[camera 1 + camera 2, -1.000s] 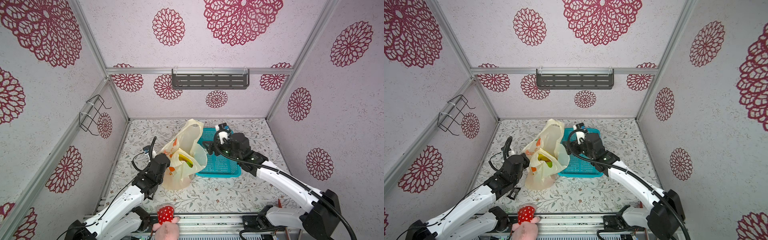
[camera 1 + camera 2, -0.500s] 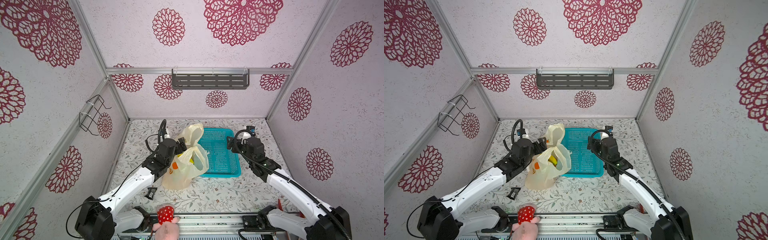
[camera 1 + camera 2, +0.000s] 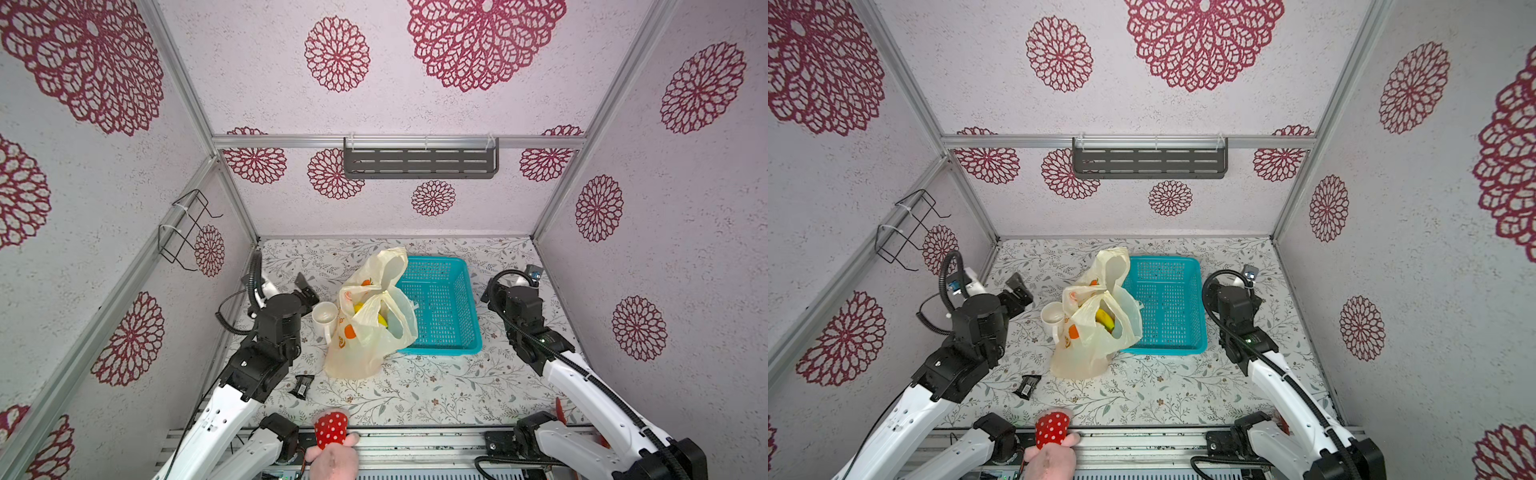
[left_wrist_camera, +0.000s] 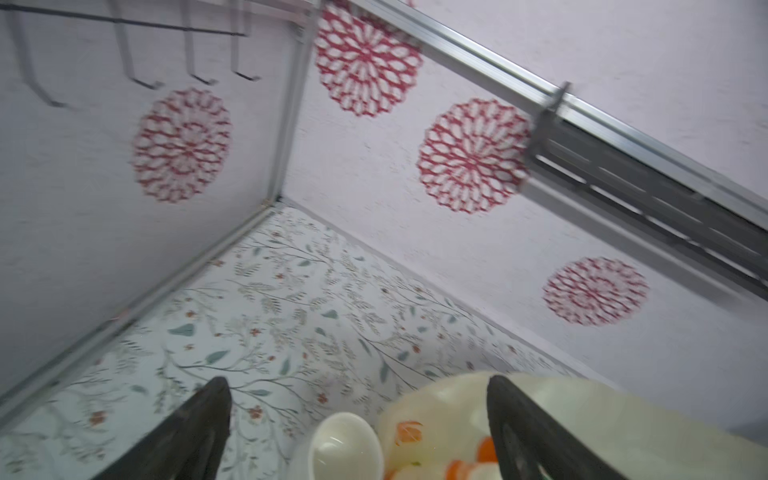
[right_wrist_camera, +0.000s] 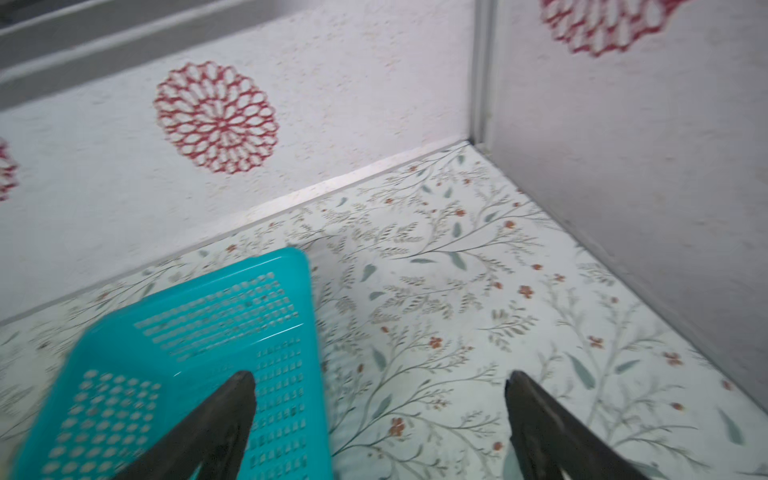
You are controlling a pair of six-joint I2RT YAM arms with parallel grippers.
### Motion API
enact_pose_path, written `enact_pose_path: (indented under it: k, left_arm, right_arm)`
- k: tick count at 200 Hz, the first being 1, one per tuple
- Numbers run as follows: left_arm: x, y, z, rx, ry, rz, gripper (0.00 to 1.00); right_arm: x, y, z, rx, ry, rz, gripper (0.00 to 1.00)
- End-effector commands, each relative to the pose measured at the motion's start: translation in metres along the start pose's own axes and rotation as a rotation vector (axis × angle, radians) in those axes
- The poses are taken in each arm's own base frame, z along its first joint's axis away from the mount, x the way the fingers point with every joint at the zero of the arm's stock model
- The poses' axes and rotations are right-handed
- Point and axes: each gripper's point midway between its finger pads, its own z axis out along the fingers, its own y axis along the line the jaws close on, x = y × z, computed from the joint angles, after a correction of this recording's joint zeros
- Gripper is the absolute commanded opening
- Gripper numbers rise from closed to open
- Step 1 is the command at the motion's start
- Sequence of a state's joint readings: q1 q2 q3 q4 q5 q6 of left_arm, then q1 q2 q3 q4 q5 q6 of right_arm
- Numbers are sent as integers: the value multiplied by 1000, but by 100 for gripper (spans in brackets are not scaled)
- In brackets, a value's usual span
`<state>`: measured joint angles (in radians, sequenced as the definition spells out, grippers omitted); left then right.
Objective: Place the fruits into the plastic bag
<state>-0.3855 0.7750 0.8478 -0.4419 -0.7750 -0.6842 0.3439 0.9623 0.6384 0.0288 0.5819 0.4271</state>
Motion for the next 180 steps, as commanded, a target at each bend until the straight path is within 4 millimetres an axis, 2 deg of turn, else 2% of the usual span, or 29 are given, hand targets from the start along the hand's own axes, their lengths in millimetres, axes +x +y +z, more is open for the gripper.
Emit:
enact_pose_path:
  k: [1,27,46,61,67,88,120,143,152,163,172,174,180]
  left_arm:
    - [31,75,14,-291,32,111,97]
    - [52,129,21,-489,-37,138,97]
    - [74,143,33,-527,-46,216,98]
    - [84,152,39,-569,-57,198,97]
    - [87,153,42,-573,-56,194,97]
    - [101,151,59,-575,-36,211,97]
    - [100,134,89,-565,-22,302,97]
    - [100,119,116,-484,-11,341,97]
    - [100,113,125,-443,-7,338,97]
    - [100,110,135,-415,-1,332,97]
    - [99,108,142,-395,-1,325,97]
    - [99,108,143,-391,-2,322,97]
    - [99,106,147,-380,2,322,97]
  right_arm:
    - [0,-45,-2,185,-150,-87,96]
    - [29,-67,-1,231,-209,-166,99]
    - [49,-76,4,254,-202,-202,99]
    - [63,-82,10,270,-195,-213,99]
    - [68,-84,13,271,-194,-210,99]
    - [63,-75,22,226,-226,-216,99]
    - [51,-67,44,184,-270,-213,99]
    - [58,-65,65,140,-261,-240,99]
    - [65,-62,73,116,-193,-246,99]
    - [63,-63,74,69,-211,-221,99]
    - [72,-54,73,-30,-198,-232,99]
    - [80,-54,75,-41,-177,-247,99]
    - [71,-54,74,-33,-227,-238,99]
